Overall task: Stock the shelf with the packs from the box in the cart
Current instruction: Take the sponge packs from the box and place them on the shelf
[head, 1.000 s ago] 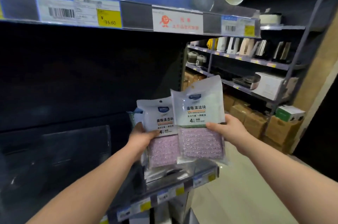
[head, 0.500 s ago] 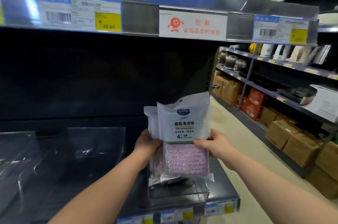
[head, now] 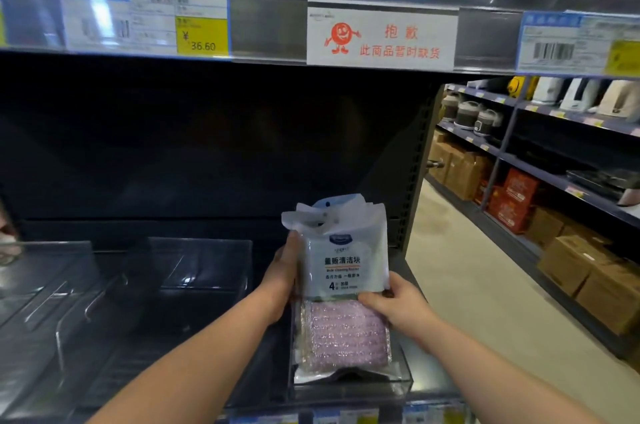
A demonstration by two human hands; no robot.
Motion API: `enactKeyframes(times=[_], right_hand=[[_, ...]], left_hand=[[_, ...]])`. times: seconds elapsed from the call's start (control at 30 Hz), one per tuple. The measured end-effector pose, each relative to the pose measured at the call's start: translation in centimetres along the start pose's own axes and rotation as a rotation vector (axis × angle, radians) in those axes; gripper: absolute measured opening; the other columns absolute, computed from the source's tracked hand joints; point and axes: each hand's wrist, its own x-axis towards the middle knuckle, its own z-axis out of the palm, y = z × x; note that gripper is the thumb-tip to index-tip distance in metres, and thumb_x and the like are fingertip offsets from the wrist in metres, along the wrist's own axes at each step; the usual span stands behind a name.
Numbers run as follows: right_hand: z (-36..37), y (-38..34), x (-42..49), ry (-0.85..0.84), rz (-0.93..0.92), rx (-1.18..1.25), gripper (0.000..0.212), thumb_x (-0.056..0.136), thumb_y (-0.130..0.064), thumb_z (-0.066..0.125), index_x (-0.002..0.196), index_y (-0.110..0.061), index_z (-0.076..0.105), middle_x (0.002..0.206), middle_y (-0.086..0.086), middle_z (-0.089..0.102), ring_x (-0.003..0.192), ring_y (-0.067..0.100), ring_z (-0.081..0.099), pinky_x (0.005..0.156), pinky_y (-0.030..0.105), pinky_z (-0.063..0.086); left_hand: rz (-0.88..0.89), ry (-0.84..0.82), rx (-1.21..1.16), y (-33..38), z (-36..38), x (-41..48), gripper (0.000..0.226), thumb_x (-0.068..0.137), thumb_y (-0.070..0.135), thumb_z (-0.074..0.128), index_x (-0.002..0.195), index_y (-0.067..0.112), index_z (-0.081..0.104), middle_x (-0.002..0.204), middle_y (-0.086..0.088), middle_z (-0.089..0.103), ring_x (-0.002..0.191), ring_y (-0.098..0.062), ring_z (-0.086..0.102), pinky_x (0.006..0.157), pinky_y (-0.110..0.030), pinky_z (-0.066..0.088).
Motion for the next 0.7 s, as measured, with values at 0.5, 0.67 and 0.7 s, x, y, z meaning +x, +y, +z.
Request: enactKeyframes(times=[0.5,0.67,0.7], right_hand=[[-2.8,-0.7,0.2,-0.086,0.094,-0.289,0.067,0.074,-0.030,0.079,0.127,-0.015,0.041,0.112,-0.002,0.057,0.089,0.010,0.056,0.064,0.018,0.044],[-4.3,-4.2,1.2,0.014,-0.041,-0.248,0.076,0.076,-0.030,0.078,0.137,-0.012,0.037,0.128,0.004,0.056,0.109,0.020,0.058,0.083,0.029,0.051],[-4.5,-5.2,1.5,0.056,-0.073,-0.263,0.079,0.076,-0.031,0.078,0.140,-0.012,0.036,0.131,0.006,0.054,0.115,0.023,0.055,0.091,0.032,0.049]], left_hand=[[0.108,-0.033,0.037,0.0,0.6,0.5,0.054,0.079,0.034,0.074,0.126,0.025,0.049,0.108,0.002,0.068,0.090,-0.013,0.067,0.061,-0.019,0.051],[0.118,-0.004,0.111,1.6,0.5,-0.4,0.054,0.079,0.030,0.075,0.124,0.020,0.047,0.109,0.006,0.064,0.083,-0.006,0.062,0.061,-0.017,0.047],[0.135,-0.002,0.150,2.2,0.5,-0.9,0.055,0.079,0.028,0.075,0.125,0.023,0.044,0.109,0.009,0.061,0.081,-0.004,0.058,0.061,-0.016,0.045]])
